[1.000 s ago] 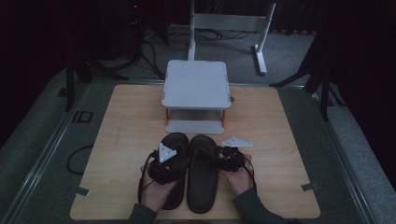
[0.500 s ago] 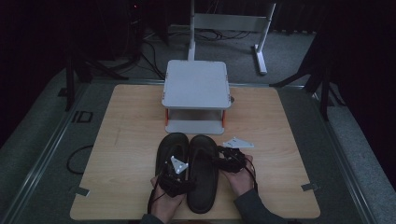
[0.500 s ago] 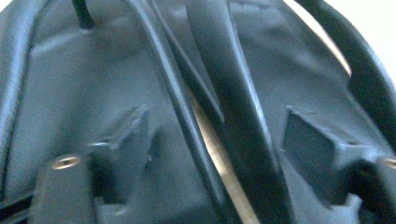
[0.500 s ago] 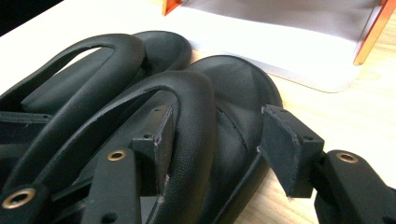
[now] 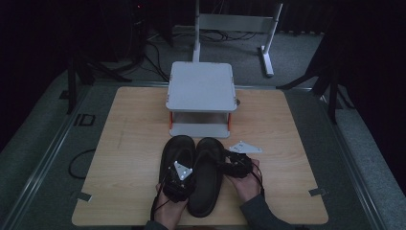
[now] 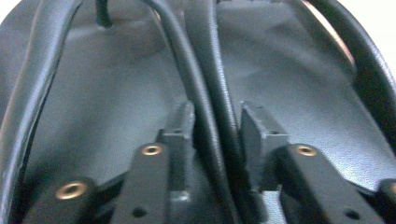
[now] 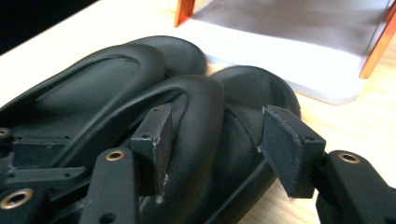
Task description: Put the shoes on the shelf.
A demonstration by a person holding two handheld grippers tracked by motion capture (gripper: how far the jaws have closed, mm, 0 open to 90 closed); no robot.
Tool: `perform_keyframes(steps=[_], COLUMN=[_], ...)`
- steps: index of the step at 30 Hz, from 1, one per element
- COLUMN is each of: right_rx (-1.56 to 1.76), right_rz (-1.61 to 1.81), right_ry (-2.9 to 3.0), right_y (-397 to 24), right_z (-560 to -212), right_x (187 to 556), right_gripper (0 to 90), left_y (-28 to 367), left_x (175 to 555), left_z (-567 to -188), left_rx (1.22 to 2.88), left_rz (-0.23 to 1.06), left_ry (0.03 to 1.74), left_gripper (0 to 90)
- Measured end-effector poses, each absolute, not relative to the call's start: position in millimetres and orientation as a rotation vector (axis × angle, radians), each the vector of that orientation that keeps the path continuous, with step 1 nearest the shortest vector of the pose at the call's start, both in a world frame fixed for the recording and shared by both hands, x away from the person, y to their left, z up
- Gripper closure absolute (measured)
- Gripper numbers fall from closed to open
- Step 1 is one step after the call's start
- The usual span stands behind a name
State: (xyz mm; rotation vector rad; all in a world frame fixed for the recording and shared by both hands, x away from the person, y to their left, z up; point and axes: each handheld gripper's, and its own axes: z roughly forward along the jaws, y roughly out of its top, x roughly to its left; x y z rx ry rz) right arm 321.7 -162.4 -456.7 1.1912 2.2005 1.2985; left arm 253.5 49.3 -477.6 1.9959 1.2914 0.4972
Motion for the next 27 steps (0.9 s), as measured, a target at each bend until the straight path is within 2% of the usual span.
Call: perform_keyframes(steps=[7,18,27], right_rx=[1.194,1.27,1.319], right_rz=[1.315,1.277,1.243], right_ry=[2.133,2.074,2.045], right_y=[-176,-205,-221], right_z=[-446,-451,-456], right_x=[318,320,322], right_gripper=[44.4,44.5,44.5], left_y=[57,67,64], left_x=[256,257,277], left_z=[-476,-465,-446], left_rx=[1.968,1.938,1.898], left_rz=[0.547,0.575,0.635], left_ry=[1.352,1.365,1.347], left_gripper=[76.3,77.0,77.4])
